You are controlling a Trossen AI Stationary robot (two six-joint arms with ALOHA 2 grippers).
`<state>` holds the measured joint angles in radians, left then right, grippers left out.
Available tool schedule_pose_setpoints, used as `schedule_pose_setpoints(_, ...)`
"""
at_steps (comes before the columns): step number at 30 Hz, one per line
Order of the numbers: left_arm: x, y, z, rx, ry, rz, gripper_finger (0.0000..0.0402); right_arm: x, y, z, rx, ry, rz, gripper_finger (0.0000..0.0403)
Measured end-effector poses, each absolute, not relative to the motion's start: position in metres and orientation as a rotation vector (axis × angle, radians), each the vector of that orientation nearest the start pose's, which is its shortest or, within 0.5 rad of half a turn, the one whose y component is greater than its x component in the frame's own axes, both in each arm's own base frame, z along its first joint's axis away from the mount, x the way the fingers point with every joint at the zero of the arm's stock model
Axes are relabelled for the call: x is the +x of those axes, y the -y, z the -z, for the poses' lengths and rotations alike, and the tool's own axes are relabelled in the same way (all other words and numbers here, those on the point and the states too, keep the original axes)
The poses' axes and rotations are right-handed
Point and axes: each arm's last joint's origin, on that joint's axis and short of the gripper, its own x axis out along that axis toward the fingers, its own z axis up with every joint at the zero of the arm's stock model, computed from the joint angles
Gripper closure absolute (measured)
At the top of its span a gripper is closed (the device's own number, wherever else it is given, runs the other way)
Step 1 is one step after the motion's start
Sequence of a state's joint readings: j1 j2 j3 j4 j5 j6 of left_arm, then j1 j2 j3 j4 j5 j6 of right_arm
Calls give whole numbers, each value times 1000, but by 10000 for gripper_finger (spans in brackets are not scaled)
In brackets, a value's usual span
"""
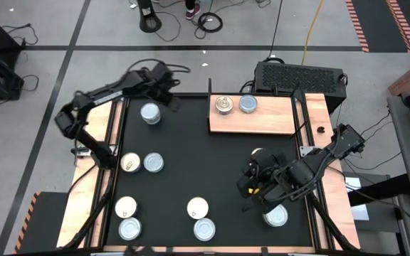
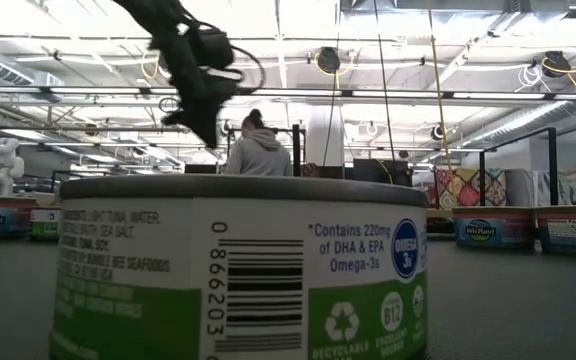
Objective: Stack canned seafood by type on shelf
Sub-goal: Put the green tuna can on the shelf aligned with the other green tuna can
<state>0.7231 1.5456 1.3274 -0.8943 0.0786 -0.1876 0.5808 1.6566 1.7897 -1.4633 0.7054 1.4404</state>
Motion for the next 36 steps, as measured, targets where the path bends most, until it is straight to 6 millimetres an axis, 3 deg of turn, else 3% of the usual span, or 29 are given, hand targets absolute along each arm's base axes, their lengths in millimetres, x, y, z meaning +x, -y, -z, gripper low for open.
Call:
schedule_pose_setpoints(6, 176, -176, -296, -648, -1070, -668, 363, 266, -150, -373, 488, -705, 718, 216)
schedule_pose_setpoints(12, 150, -160, -296, -619, -1076, -836, 363, 268, -148, -374, 468, -684, 720, 216)
schedule_pose_setpoints(17, 144, -150, -279, -746, -1142, -744, 363, 274, -145, -375, 495, -658, 709, 216)
schedule_pose_setpoints(21, 142, -136, -268, -690, -1251, -591, 363, 279, -148, -378, 494, -633, 660, 216)
schedule_pose_setpoints(27, 150, -115, -268, -382, -1331, -454, 363, 281, -148, -378, 442, -641, 633, 216)
schedule_pose_setpoints(32, 165, -112, -271, -17, -1335, -381, 363, 285, -140, -378, 404, -649, 643, 216)
schedule_pose_setpoints(36, 172, -109, -271, 137, -1331, -273, 360, 287, -136, -378, 406, -648, 656, 216)
